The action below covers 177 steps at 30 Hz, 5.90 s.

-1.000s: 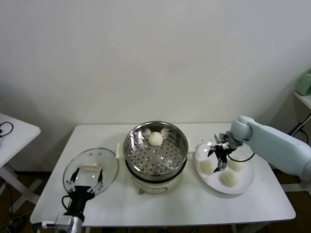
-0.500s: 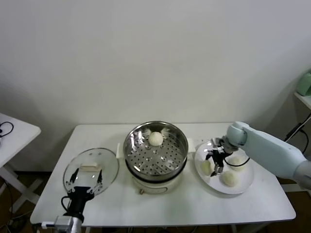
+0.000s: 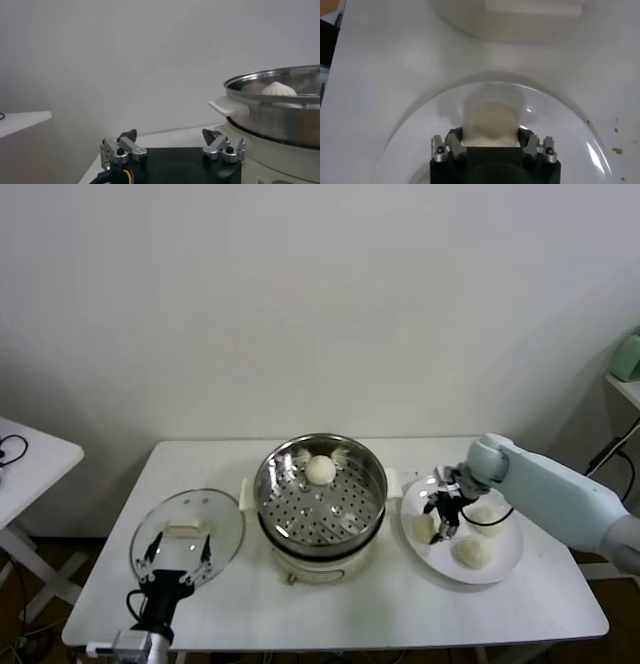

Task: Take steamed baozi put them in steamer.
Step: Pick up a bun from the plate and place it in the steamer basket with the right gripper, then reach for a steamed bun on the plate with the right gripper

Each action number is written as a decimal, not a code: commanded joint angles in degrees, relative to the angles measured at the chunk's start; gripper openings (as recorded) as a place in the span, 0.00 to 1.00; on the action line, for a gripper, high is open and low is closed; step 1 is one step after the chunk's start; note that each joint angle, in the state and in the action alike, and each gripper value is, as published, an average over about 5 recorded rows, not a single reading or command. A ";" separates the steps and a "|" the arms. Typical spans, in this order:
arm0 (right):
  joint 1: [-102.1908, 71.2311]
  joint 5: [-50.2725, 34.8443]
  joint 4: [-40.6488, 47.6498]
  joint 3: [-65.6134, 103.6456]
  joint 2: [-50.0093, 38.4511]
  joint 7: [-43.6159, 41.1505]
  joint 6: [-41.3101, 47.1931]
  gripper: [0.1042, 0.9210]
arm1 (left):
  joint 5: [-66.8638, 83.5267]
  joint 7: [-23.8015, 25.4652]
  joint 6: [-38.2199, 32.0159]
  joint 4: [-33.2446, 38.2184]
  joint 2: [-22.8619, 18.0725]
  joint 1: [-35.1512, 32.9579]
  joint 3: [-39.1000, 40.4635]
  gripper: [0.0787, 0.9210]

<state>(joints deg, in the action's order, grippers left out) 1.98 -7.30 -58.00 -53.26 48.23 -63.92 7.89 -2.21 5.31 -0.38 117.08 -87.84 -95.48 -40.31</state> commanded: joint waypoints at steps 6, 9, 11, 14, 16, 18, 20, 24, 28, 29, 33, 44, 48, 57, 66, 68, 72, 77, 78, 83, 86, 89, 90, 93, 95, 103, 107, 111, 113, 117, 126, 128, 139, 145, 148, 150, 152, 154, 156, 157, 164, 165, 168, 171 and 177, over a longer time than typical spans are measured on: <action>9.97 -10.11 -1.07 -4.51 -2.39 0.07 1.53 0.71 | -0.08 0.16 -0.22 -0.01 -0.07 0.01 0.15 0.88; 18.16 -17.54 -0.96 -9.83 -3.20 -0.19 1.98 0.72 | -0.07 0.42 -0.16 0.28 -0.08 0.10 0.28 0.88; 23.87 -22.10 -0.59 -14.13 -2.98 -0.75 1.96 0.72 | -0.07 0.55 -0.09 0.49 -0.01 0.29 0.38 0.88; 32.79 -26.97 0.27 -21.31 -1.33 -1.88 1.47 0.72 | -0.15 0.55 -0.05 0.58 0.01 0.69 0.64 0.88; 37.42 -29.73 0.29 -24.68 0.29 -2.26 1.49 0.72 | -0.28 0.51 -0.11 0.47 -0.14 0.89 1.03 0.88; 39.98 -32.38 -0.52 -26.33 1.98 -2.24 2.00 0.72 | -0.50 0.45 -0.21 0.28 -0.36 1.00 1.59 0.88; 41.35 -35.27 -2.16 -27.25 3.74 -1.74 3.05 0.72 | -0.78 0.38 -0.37 0.10 -0.63 1.07 2.25 0.88; 41.96 -40.09 -5.50 -27.89 7.70 -0.27 5.34 0.72 | -1.18 0.32 -0.51 0.29 -1.04 1.16 3.35 0.88; 41.35 -42.55 -6.80 -28.23 13.15 1.15 6.55 0.72 | -1.75 0.22 -0.57 0.57 -1.39 1.49 4.10 0.88; 40.95 -42.74 -6.76 -28.20 14.62 1.39 6.69 0.72 | -1.85 0.20 -0.57 0.65 -1.49 1.57 4.22 0.88; 38.69 -43.08 -5.98 -27.83 19.92 2.06 7.23 0.72 | -1.92 0.14 -0.57 1.19 -1.89 1.50 4.38 0.88; 30.36 -40.35 -2.53 -28.16 29.22 3.20 7.70 0.72 | -0.66 0.16 -0.63 2.36 -1.79 0.36 3.36 0.88; 28.13 -39.07 -0.84 -27.96 30.96 3.18 7.56 0.72 | -0.58 0.13 -0.42 2.78 -1.80 0.18 3.45 0.88; 25.49 -35.94 1.98 -27.39 31.85 2.80 6.99 0.72 | -1.00 0.01 -0.15 3.17 -1.97 -0.03 4.59 0.88; 24.03 -32.38 3.91 -26.65 31.70 2.14 6.27 0.72 | -1.37 0.00 -0.27 2.54 -1.89 -0.09 4.83 0.88; 23.71 -32.08 4.13 -26.38 31.78 2.14 6.21 0.72 | -1.40 -0.01 -0.27 2.43 -1.89 -0.03 4.88 0.88; 23.16 -31.67 4.20 -25.88 31.85 2.26 6.21 0.72 | -1.42 -0.03 -0.24 2.24 -1.84 0.14 4.91 0.88; 22.84 -31.21 4.10 -25.53 31.72 2.69 6.08 0.79 | -1.40 -0.02 -0.29 1.95 -1.75 0.27 4.82 0.88; 22.80 -31.14 4.15 -25.39 31.71 2.77 6.03 0.82 | -1.40 -0.03 -0.28 1.93 -1.74 0.29 4.82 0.88; 23.61 -31.20 3.48 -24.94 31.16 2.29 5.63 0.88 | -1.41 -0.05 -0.25 1.93 -1.72 0.36 4.82 0.88; 25.71 -31.31 1.68 -25.18 29.78 1.45 5.10 0.88 | -1.43 -0.08 -0.21 1.92 -1.71 0.38 4.84 0.88; 29.95 -31.60 -1.92 -26.27 27.04 -0.29 4.07 0.88 | -1.44 -0.13 -0.09 1.92 -1.56 0.42 4.85 0.88; 31.78 -31.75 -3.43 -26.80 25.78 -1.06 3.64 0.88 | -1.42 -0.17 -0.03 1.94 -1.47 0.43 4.86 0.88; 38.30 -31.06 -8.26 -28.79 20.90 -3.34 1.67 0.88 | -1.34 -0.33 0.20 1.98 -1.20 0.59 4.87 0.88; 42.48 -29.44 -11.21 -30.14 16.83 -4.90 -0.19 0.88 | -1.03 -0.41 0.32 1.99 -1.03 0.83 4.84 0.88; 47.42 -21.31 -18.98 -30.99 1.56 -8.84 -3.73 0.88 | -0.25 -1.14 1.01 1.82 0.45 2.32 5.05 0.88; 43.38 -12.96 -21.08 -28.65 -5.13 -9.87 -4.98 0.88 | 0.15 -1.33 1.25 1.66 1.05 2.34 5.11 0.88; 34.90 -2.72 -21.42 -22.95 -11.01 -10.64 -7.13 0.88 | 0.21 -1.58 1.28 1.59 1.16 2.14 5.16 0.88; 29.86 0.77 -21.06 -19.61 -13.26 -10.77 -7.68 0.88 | 0.19 -1.67 1.31 1.61 1.14 2.03 5.08 0.88; 21.01 4.75 -20.02 -13.19 -15.96 -10.49 -7.77 0.88 | -0.05 -2.10 1.46 1.62 1.16 1.99 4.72 0.88; 2.95 9.76 -18.40 -1.31 -17.63 -8.93 -7.18 0.88 | -0.28 -2.83 1.79 1.65 0.88 1.86 4.24 0.88; 0.34 10.63 -17.96 0.37 -17.51 -8.67 -7.18 0.88 | -0.36 -2.84 1.79 1.58 0.80 1.76 4.22 0.88; -1.84 12.27 -13.80 1.46 -14.55 -6.84 -7.51 0.88 | -0.62 -2.84 1.59 1.27 0.46 1.29 4.17 0.88; -1.98 12.73 -12.29 1.30 -13.09 -6.01 -7.79 0.88 | -0.54 -2.80 1.47 1.04 0.54 1.20 3.78 0.88; -2.15 13.28 -11.78 1.14 -12.60 -5.78 -7.96 0.88 | -0.49 -2.80 1.49 1.05 0.53 1.22 3.74 0.88; -2.33 13.56 -11.41 1.18 -12.30 -5.45 -8.13 0.88 | -0.47 -2.81 1.49 1.04 0.48 1.21 3.75 0.88; -2.48 13.65 -11.09 1.27 -11.98 -5.17 -8.24 0.88 | -0.46 -2.81 1.47 0.99 0.43 1.18 3.78 0.88; -2.61 13.66 -10.86 1.30 -11.69 -5.03 -8.20 0.88 | -0.46 -2.81 1.47 0.96 0.37 1.16 3.80 0.88; -2.74 13.74 -10.66 1.38 -11.39 -4.94 -8.18 0.88 | -0.47 -2.81 1.48 0.95 0.30 1.15 3.79 0.88; -2.80 13.81 -10.57 1.41 -11.26 -4.91 -8.16 0.88 | -0.46 -2.81 1.48 0.95 0.28 1.15 3.77 0.88; -3.06 14.33 -9.85 1.66 -10.35 -4.89 -8.14 0.88 | -0.45 -2.81 1.45 0.95 0.23 1.14 3.65 0.88; -3.11 14.37 -9.80 1.74 -10.29 -4.92 -8.14 0.88 | -0.44 -2.81 1.45 0.97 0.22 1.13 3.61 0.88; -3.27 14.42 -9.74 1.91 -10.28 -4.99 -8.15 0.88 | -0.38 -2.82 1.45 0.99 0.19 1.13 3.45 0.88; -3.50 14.44 -9.74 1.96 -10.27 -5.00 -8.15 0.88 | -0.34 -2.81 1.41 0.92 0.16 1.14 3.32 0.88; -3.73 14.54 -9.63 2.21 -10.02 -4.97 -8.11 0.87 | -0.35 -2.82 1.37 0.77 0.09 1.14 3.37 0.88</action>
<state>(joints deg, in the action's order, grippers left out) -1.52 7.02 -67.78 -51.29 38.05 -68.96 -0.17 -2.56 2.49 1.01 117.88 -87.73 -94.34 -37.00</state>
